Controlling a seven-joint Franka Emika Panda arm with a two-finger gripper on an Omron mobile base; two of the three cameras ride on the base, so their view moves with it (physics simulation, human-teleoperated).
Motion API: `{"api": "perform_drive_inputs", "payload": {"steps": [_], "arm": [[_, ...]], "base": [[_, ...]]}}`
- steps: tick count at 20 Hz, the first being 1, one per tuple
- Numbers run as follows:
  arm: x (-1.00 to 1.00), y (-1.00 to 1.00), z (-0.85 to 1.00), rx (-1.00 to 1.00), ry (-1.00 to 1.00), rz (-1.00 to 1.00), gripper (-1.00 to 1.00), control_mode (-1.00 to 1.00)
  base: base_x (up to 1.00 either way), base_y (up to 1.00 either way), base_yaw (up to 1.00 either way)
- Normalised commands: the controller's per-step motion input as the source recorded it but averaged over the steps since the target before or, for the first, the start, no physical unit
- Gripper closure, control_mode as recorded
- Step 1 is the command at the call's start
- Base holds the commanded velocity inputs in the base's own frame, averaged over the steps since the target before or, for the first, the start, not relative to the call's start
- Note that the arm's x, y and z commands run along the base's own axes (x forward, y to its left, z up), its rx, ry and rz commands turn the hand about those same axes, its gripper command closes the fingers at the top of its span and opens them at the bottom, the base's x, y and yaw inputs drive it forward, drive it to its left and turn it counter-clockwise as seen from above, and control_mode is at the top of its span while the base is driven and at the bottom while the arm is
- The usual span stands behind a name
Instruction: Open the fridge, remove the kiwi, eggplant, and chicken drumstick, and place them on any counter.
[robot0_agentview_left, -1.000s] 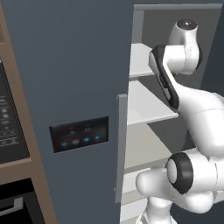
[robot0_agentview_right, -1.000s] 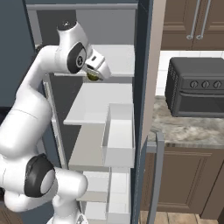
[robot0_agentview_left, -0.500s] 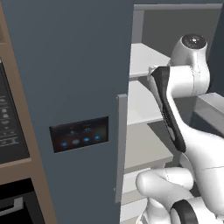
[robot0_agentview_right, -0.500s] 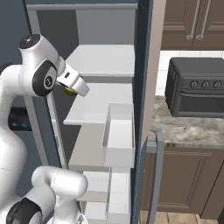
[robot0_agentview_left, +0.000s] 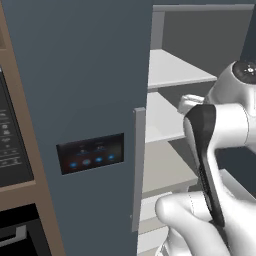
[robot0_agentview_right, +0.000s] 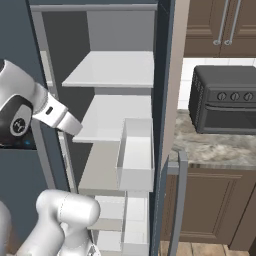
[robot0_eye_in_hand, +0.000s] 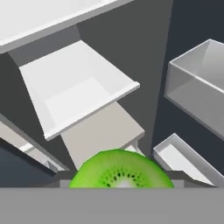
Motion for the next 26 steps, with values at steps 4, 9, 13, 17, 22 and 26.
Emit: {"api": "perform_drive_inputs", "payload": {"steps": [4, 9, 13, 17, 22, 26], "arm": [[-0.86, 0.02, 0.0, 0.0, 0.0, 0.0, 1.0, -1.0], [-0.34, 0.0, 0.0, 0.01, 0.0, 0.0, 1.0, -1.0], [0.0, 0.0, 0.0, 0.0, 0.0, 0.03, 1.0, -1.0], [0.01, 0.0, 0.0, 0.0, 0.04, 0.04, 1.0, -1.0], [0.0, 0.0, 0.0, 0.0, 0.04, 0.01, 1.0, 1.0], [0.0, 0.0, 0.0, 0.0, 0.0, 0.0, 1.0, 1.0]], "base": [[0.0, 0.0, 0.0], [0.0, 0.0, 0.0], [0.0, 0.0, 0.0], [0.0, 0.0, 0.0], [0.01, 0.0, 0.0], [-0.3, 0.02, 0.0]]}}
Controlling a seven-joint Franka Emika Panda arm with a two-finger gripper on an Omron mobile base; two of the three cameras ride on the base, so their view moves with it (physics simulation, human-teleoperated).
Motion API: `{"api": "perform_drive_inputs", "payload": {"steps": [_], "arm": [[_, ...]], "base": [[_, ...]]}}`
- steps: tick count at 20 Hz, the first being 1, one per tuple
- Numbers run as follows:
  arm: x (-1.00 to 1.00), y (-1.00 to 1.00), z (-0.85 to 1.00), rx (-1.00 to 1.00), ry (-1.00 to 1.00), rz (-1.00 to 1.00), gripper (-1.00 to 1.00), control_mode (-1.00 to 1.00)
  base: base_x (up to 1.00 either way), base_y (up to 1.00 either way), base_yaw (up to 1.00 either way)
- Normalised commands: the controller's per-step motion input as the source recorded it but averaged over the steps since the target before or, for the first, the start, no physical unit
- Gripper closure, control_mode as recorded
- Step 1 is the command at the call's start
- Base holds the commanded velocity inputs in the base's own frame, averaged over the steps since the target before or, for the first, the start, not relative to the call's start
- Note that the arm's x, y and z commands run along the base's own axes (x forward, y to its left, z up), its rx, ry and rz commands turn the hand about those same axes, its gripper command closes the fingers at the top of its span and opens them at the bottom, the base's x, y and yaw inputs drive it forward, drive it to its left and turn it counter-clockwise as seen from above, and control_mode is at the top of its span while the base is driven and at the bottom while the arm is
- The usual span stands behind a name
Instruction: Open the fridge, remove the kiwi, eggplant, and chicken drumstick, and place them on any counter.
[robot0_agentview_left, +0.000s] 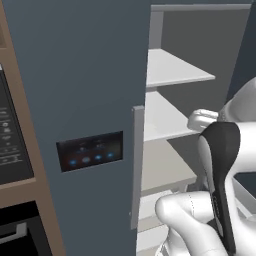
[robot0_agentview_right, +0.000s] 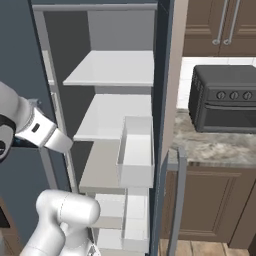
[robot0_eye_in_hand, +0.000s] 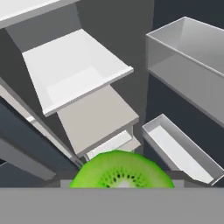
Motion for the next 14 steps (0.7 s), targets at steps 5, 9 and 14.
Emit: {"api": "perform_drive_inputs", "payload": {"steps": [5, 9, 14], "arm": [[0.0, 0.0, 0.0, 0.0, 0.0, 0.0, 1.0, 1.0], [0.0, 0.0, 0.0, 0.0, 0.0, 0.0, 1.0, 1.0], [0.0, 0.0, 0.0, 0.0, 0.0, 0.0, 1.0, 1.0]], "base": [[-0.73, 0.25, 0.0], [-0.84, 0.4, -0.17], [-0.78, 0.45, -0.41]]}}
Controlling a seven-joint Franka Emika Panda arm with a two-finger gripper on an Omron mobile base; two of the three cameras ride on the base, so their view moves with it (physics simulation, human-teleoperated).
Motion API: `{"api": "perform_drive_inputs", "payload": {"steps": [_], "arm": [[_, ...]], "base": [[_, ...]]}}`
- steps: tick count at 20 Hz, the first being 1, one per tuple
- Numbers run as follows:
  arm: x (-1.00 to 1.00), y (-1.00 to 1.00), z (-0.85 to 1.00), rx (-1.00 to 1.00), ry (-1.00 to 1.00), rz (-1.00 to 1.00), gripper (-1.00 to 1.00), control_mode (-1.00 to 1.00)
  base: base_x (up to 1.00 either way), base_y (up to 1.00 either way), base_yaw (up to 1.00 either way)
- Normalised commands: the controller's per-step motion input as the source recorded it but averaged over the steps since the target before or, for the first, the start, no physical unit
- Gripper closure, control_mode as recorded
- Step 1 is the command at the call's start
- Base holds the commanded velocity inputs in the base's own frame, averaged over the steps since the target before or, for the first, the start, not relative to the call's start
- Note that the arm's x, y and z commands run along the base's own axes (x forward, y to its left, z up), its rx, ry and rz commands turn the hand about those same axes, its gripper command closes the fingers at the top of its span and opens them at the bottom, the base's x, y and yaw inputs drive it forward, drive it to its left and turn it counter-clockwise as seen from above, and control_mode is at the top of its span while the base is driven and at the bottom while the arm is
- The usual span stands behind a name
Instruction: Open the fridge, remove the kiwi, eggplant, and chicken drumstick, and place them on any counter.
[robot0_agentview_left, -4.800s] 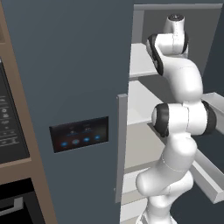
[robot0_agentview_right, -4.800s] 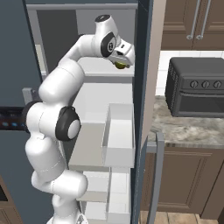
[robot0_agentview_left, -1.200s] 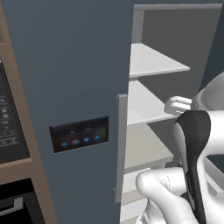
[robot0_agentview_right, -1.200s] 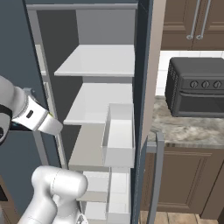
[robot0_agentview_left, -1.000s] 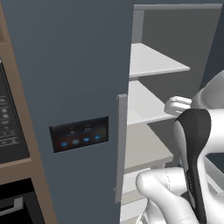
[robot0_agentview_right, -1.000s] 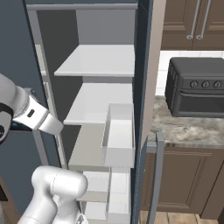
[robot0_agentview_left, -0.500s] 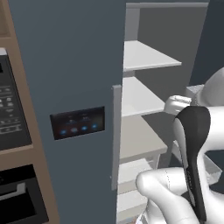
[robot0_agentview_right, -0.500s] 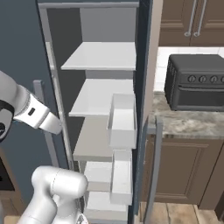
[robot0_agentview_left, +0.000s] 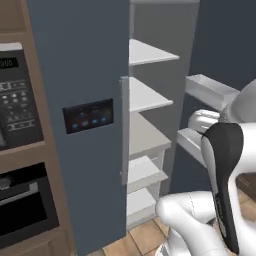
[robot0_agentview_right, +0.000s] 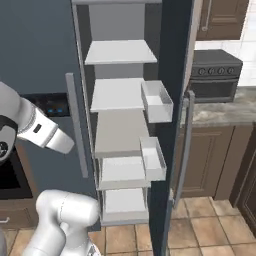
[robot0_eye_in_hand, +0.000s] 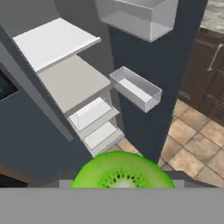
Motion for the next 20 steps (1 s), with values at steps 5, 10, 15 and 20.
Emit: {"api": "perform_drive_inputs", "payload": {"steps": [5, 10, 15, 20], "arm": [[0.0, 0.0, 0.0, 0.0, 0.0, 0.0, 1.0, 1.0], [0.0, 0.0, 0.0, 0.0, 0.0, 0.0, 1.0, 1.0], [0.0, 0.0, 0.0, 0.0, 0.0, 0.0, 1.0, 1.0], [0.0, 0.0, 0.0, 0.0, 0.0, 0.0, 1.0, 1.0]], "base": [[-0.66, 0.01, -0.8], [-0.42, 0.0, -0.9], [-0.33, -0.14, -0.83], [0.07, -0.35, -0.49]]}}
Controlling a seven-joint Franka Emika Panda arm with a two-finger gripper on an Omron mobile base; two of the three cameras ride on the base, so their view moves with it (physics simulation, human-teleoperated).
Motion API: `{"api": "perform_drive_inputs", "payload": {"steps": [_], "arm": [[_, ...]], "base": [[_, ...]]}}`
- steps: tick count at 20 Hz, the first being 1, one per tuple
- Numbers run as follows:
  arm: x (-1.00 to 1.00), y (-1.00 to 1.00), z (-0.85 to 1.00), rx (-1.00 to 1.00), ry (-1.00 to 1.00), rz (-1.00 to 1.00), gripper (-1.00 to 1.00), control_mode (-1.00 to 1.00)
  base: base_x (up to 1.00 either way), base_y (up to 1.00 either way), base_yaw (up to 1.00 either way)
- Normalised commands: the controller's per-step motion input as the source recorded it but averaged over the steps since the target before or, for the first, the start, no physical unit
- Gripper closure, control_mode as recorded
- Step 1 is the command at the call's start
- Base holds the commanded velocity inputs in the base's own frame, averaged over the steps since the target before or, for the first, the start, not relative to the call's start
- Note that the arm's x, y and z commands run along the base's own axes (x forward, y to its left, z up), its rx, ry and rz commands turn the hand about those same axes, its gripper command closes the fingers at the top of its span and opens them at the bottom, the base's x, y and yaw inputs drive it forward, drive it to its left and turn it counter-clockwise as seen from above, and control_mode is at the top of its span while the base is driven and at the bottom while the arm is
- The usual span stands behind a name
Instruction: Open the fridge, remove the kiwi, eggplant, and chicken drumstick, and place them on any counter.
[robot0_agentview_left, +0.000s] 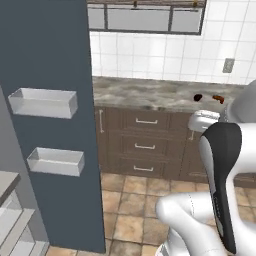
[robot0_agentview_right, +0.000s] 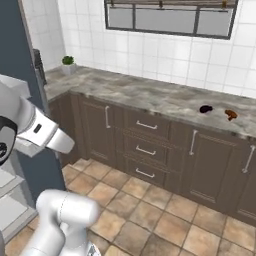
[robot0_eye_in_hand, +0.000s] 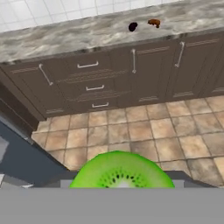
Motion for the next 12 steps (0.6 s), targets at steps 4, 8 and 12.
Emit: {"api": "perform_drive_inputs", "payload": {"steps": [4, 8, 12], "arm": [[0.0, 0.0, 0.0, 0.0, 0.0, 0.0, 1.0, 1.0], [0.0, 0.0, 0.0, 0.0, 0.0, 0.0, 1.0, 1.0], [0.0, 0.0, 0.0, 0.0, 0.0, 0.0, 1.0, 1.0]], "base": [[0.31, -0.52, -0.19], [0.21, -0.62, -0.17], [0.31, -0.68, -0.2]]}}
